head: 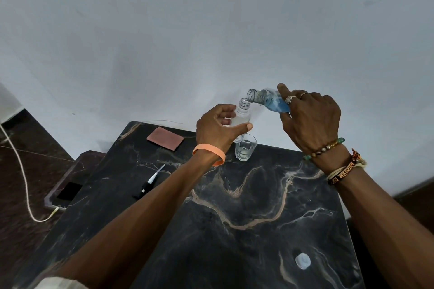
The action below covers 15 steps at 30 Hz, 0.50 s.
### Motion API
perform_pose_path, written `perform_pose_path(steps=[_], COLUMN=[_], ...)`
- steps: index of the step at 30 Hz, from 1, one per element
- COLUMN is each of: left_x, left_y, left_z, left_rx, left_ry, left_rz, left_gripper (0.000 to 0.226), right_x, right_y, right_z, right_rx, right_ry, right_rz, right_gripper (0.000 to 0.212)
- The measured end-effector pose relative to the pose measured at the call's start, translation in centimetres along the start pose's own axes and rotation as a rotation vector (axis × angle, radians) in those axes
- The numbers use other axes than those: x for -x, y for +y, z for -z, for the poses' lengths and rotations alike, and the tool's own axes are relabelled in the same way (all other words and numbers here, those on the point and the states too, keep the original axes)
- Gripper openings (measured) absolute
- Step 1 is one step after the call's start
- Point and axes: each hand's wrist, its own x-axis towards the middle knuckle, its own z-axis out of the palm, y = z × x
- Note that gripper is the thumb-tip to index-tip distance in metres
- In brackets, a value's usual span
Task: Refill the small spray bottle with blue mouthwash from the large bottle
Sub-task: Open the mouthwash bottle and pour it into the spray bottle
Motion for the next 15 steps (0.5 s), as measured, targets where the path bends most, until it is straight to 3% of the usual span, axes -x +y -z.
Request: perform_pose_path(steps=[15], left_x=[-0.75], left_y=[-0.73], left_z=[-0.40], left_rx=[0.028], left_ry=[-0.003], left_rz=[0.001], left_gripper=[0.057], right_x=[-0.47], right_y=[-0.14], right_z=[-0.34], right_rx=[0.028], right_ry=[-0.048], right_rz=[-0.007], right_gripper=[0.052])
